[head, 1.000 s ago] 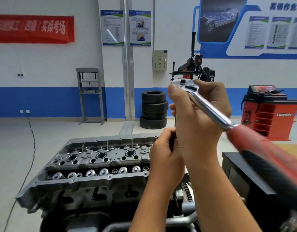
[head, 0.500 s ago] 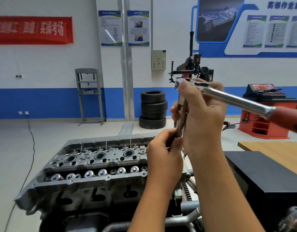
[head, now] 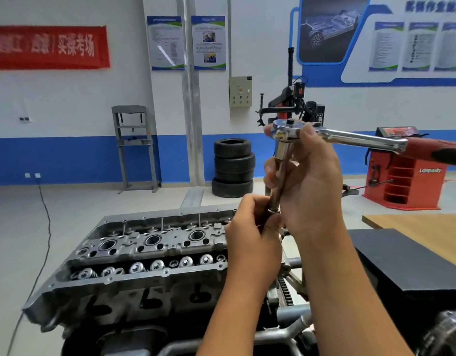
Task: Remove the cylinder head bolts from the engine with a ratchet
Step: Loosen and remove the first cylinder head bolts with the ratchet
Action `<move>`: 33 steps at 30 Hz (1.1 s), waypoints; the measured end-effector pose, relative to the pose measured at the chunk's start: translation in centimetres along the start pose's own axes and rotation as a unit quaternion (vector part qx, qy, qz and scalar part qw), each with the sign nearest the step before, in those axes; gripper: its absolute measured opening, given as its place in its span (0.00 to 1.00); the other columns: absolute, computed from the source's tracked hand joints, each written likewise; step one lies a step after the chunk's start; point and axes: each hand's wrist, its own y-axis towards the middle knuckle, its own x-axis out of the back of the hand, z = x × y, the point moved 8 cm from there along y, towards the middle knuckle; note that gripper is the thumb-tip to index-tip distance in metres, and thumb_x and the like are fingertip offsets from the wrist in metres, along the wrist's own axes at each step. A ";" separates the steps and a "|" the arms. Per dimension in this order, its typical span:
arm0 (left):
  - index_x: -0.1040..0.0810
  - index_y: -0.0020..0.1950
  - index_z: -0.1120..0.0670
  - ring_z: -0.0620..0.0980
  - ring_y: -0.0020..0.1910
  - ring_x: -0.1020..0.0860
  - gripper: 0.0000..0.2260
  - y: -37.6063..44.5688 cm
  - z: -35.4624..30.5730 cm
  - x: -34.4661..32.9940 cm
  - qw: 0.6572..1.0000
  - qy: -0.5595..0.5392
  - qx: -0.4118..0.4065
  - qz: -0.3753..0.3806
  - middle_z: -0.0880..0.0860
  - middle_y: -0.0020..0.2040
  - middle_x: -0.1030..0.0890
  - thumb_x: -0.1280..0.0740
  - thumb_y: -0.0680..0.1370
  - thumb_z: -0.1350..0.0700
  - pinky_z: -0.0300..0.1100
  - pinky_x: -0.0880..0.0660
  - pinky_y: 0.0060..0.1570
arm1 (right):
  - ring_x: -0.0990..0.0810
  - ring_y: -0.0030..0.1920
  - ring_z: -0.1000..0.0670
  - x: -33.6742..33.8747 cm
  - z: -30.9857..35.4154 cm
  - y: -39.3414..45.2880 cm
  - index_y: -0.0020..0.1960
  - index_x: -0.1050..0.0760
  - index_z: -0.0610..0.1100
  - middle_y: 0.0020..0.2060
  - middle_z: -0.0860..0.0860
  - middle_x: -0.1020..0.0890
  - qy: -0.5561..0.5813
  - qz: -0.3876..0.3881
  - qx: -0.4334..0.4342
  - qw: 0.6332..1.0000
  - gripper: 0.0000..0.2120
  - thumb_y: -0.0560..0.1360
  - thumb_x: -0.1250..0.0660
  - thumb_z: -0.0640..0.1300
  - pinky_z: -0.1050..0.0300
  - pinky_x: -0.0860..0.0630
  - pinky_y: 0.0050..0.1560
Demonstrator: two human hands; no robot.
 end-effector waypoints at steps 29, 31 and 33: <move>0.17 0.43 0.54 0.48 0.30 0.27 0.02 8.5 -11.5 -3.1 0.946 -0.072 0.009 0.316 0.56 0.40 0.21 0.25 0.73 0.57 0.43 0.26 0.36 | 0.34 0.24 0.54 -1.0 -2.7 -0.5 0.40 0.30 0.43 0.26 0.49 0.31 -0.159 0.109 -0.085 0.978 0.17 0.82 0.33 0.51 0.59 0.38 0.24; 0.17 0.42 0.54 0.48 0.29 0.26 0.05 8.7 -11.4 -2.8 0.939 -0.085 0.030 0.331 0.58 0.41 0.22 0.25 0.71 0.54 0.40 0.24 0.34 | 0.27 0.24 0.59 -1.4 -2.7 -0.5 0.44 0.25 0.42 0.26 0.57 0.24 -0.177 0.147 -0.063 0.971 0.07 0.80 0.30 0.40 0.67 0.32 0.27; 0.17 0.42 0.55 0.48 0.29 0.26 0.07 9.1 -11.0 -2.2 0.949 -0.086 0.026 0.302 0.59 0.40 0.23 0.24 0.70 0.53 0.40 0.25 0.34 | 0.25 0.25 0.61 -1.5 -3.2 -0.4 0.47 0.23 0.38 0.25 0.59 0.23 -0.200 0.159 -0.065 0.965 0.06 0.74 0.26 0.37 0.71 0.30 0.29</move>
